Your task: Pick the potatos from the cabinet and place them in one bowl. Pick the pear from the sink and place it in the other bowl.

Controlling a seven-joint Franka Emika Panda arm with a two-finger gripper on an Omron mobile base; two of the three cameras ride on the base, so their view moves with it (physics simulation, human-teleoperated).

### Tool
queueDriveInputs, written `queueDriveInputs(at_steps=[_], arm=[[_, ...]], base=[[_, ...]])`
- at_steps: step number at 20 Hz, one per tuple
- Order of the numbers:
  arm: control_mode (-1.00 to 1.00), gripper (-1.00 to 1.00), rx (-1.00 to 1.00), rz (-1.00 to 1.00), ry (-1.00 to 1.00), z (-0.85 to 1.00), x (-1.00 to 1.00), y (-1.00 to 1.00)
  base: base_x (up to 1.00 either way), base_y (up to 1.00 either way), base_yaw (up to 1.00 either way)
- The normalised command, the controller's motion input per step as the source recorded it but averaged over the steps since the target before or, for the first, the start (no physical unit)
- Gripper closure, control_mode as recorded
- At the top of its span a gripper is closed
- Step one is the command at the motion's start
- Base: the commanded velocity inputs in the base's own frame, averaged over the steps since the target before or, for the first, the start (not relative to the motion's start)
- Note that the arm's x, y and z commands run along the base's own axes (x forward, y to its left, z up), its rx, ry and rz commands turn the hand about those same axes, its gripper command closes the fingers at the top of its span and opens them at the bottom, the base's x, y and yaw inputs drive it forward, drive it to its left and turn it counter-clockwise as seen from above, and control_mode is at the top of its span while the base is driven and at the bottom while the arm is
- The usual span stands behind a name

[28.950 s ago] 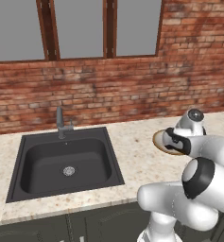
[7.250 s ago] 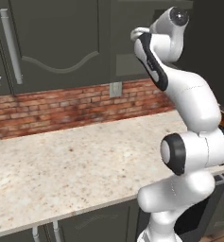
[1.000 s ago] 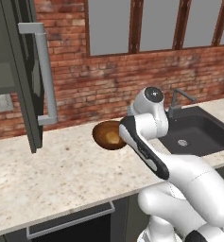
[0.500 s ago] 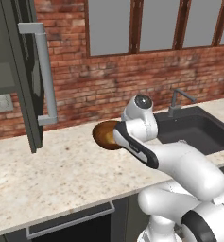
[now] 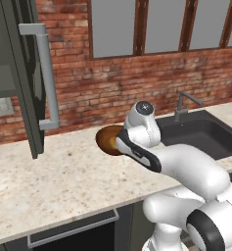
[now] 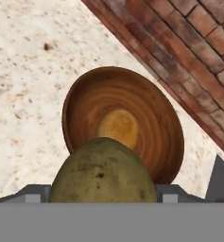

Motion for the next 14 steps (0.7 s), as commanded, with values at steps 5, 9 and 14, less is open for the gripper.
queueDriveInputs(at_steps=[5,9,14], arm=[[-1.0,1.0,0.0,0.01,0.0,-0.18,0.47,0.0],[-1.0,1.0,0.0,0.01,0.0,-0.22,0.38,0.0],[-1.0,-1.0,0.0,0.0,0.0,-0.01,0.02,0.0]], base=[[0.0,0.0,0.0],[0.0,0.0,0.0],[0.0,0.0,0.0]])
